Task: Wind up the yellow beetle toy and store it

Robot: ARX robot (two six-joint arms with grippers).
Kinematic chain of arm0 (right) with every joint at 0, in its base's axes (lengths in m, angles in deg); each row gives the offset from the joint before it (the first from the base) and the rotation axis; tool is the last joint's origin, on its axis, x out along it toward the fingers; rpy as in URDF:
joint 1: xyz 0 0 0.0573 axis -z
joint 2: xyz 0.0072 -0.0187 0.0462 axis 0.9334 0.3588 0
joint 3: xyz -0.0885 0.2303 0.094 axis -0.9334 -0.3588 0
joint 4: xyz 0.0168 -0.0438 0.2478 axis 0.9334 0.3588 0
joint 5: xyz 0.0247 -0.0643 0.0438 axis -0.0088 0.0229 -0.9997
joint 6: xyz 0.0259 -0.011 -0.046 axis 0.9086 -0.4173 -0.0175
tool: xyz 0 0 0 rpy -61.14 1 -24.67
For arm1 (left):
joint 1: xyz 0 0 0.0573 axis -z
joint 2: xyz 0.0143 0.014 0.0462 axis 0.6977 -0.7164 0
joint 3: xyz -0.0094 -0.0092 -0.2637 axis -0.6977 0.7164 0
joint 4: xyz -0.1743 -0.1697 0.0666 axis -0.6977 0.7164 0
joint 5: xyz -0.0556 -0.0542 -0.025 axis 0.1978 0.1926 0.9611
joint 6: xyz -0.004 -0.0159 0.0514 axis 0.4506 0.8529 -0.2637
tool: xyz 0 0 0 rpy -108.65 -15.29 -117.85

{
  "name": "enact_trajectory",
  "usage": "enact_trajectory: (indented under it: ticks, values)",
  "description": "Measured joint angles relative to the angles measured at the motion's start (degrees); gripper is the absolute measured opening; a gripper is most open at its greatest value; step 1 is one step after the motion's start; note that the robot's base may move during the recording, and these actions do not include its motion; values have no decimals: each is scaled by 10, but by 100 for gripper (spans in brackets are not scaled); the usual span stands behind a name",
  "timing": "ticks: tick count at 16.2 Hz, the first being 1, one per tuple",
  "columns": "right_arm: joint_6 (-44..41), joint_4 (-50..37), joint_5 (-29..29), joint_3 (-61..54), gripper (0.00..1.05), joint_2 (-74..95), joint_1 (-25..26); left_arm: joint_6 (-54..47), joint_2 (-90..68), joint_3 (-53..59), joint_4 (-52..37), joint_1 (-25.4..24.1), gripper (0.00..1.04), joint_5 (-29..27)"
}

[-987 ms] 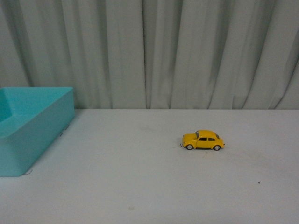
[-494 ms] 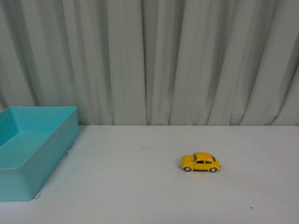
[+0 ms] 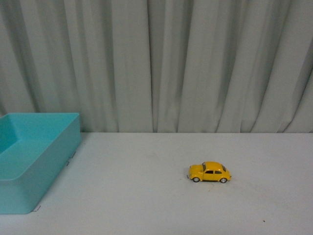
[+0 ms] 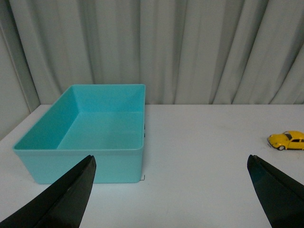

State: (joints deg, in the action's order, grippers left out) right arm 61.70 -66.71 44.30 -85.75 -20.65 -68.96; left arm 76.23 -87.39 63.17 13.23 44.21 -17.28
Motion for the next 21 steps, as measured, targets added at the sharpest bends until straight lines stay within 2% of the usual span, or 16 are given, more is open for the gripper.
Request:
enact_trajectory:
  ticks: [21]
  values:
    - [0, 0, 0, 0, 98, 0, 0, 0, 0, 0, 0, 0, 98, 0]
